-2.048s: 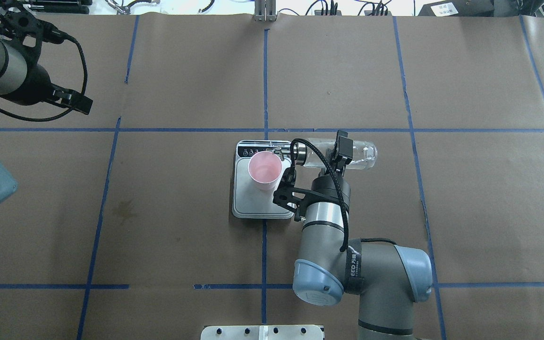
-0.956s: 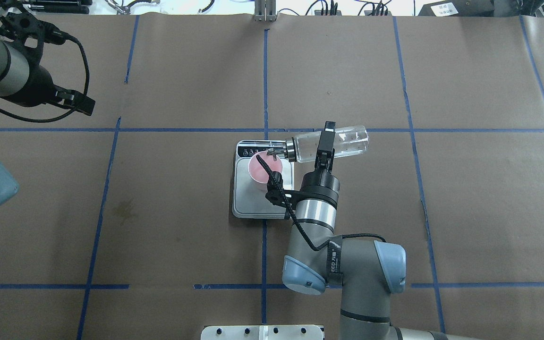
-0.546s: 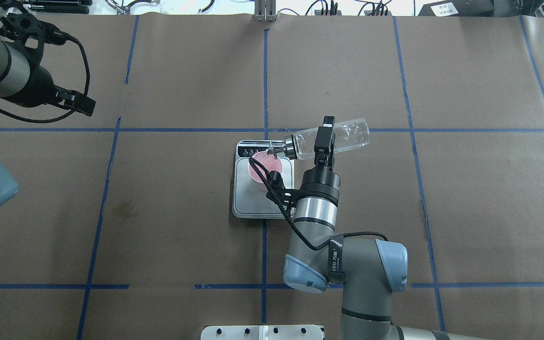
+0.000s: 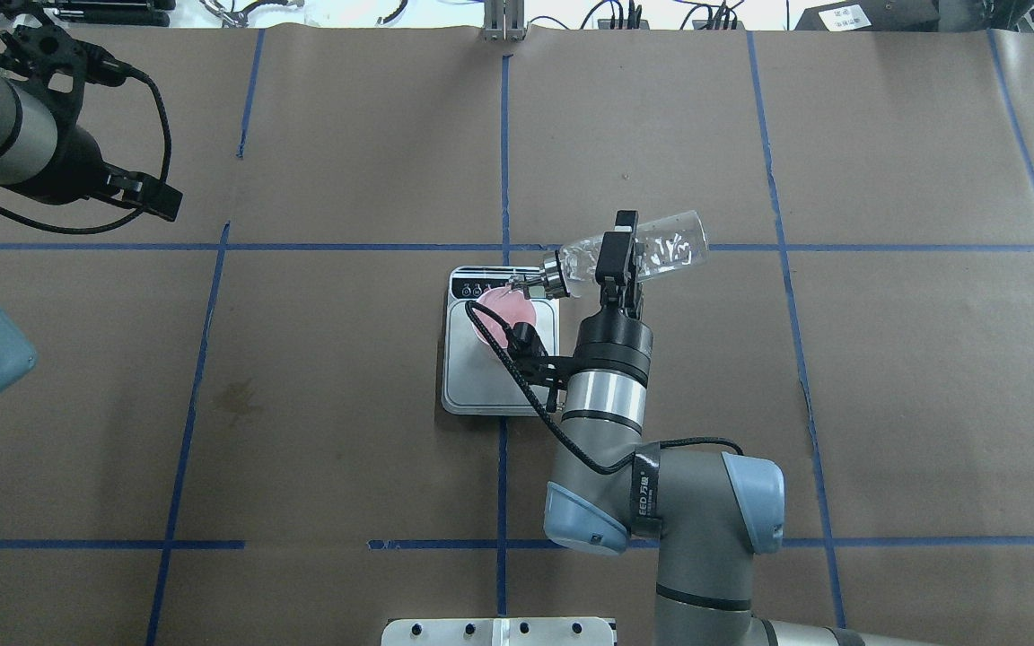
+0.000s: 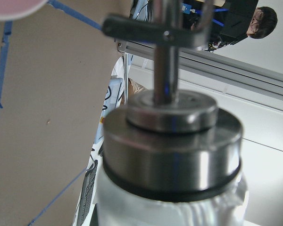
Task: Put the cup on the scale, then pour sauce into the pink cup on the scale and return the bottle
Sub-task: 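Tilt the bottle spout over the pink cup with the right gripper, then turn the bottle upright and move it back with the right gripper, then lower the bottle to its original spot with the right gripper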
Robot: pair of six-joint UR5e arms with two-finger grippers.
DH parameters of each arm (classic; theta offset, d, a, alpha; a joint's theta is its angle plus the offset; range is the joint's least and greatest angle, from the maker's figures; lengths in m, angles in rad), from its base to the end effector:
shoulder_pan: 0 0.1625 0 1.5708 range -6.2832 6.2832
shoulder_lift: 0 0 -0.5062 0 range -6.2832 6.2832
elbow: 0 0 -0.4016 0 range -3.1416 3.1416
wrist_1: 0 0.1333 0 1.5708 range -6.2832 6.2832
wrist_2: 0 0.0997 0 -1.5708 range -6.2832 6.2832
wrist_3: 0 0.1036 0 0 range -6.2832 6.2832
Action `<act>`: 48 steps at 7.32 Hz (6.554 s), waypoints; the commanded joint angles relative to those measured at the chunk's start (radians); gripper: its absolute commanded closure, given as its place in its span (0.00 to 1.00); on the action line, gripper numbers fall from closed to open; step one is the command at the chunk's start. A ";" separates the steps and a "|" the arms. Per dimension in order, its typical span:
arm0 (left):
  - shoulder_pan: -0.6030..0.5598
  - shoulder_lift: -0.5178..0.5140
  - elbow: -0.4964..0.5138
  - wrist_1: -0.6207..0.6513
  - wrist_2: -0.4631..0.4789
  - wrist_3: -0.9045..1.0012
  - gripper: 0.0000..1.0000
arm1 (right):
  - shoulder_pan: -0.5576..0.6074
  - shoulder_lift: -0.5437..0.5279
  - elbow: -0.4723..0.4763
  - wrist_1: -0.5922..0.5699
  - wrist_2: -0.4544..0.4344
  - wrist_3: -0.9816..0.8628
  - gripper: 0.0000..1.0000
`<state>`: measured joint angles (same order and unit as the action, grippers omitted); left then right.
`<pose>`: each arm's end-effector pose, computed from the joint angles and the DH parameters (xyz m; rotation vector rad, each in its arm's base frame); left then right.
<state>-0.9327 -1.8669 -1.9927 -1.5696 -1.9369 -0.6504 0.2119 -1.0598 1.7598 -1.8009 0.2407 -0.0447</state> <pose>0.2735 -0.5303 0.3899 0.3562 0.7055 0.1195 -0.5910 -0.3664 0.3222 1.1499 0.8165 -0.8638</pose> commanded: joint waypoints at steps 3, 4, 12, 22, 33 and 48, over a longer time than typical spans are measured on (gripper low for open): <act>0.009 0.000 0.000 -0.001 0.001 -0.029 0.01 | -0.006 -0.017 0.062 0.002 0.021 -0.030 1.00; 0.011 0.000 0.003 -0.003 0.001 -0.029 0.01 | -0.006 -0.046 0.107 0.003 0.043 -0.027 1.00; 0.011 -0.002 0.005 -0.003 0.003 -0.029 0.01 | -0.008 -0.182 0.138 0.405 0.231 0.446 1.00; 0.011 0.000 0.008 -0.003 0.003 -0.029 0.01 | 0.009 -0.563 -0.009 1.330 0.327 1.106 1.00; 0.011 -0.002 0.000 -0.001 0.006 -0.032 0.01 | 0.057 -0.548 -0.103 1.327 0.419 1.201 1.00; 0.011 -0.002 0.005 -0.001 0.006 -0.032 0.01 | -0.031 -0.542 -0.135 1.335 0.352 1.203 0.00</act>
<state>-0.9219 -1.8686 -1.9898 -1.5708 -1.9312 -0.6825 0.2109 -1.5991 1.6236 -0.4664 0.6226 1.1582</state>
